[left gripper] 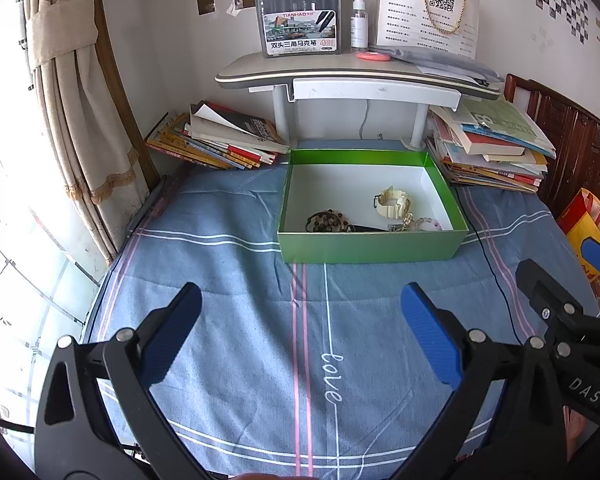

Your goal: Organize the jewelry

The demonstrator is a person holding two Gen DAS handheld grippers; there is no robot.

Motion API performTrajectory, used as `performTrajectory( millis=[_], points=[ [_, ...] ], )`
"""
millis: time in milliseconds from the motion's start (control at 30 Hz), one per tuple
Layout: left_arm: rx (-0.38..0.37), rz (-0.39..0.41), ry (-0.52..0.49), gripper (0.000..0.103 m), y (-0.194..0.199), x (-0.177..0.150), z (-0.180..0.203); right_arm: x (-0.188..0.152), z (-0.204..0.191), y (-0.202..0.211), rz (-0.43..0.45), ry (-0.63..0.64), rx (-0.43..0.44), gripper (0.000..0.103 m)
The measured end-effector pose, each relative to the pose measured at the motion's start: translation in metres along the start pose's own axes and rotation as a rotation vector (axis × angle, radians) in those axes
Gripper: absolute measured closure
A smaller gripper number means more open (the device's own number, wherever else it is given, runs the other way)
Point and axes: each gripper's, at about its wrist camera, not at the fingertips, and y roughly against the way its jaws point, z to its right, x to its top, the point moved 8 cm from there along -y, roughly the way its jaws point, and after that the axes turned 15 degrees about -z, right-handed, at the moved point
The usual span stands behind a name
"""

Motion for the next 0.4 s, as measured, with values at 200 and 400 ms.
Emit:
performTrajectory(
  millis=[200,400],
  points=[
    [-0.001,-0.005,-0.001,0.004,-0.0009,-0.0008,-0.0001,-0.0005,-0.0003,-0.0005,-0.004,0.001,0.002,0.004],
    [-0.01,-0.022,0.005,0.004,-0.0052,-0.0026,0.0004,-0.0019,-0.0005,-0.0033,-0.01,0.009,0.004,0.004]
  ],
)
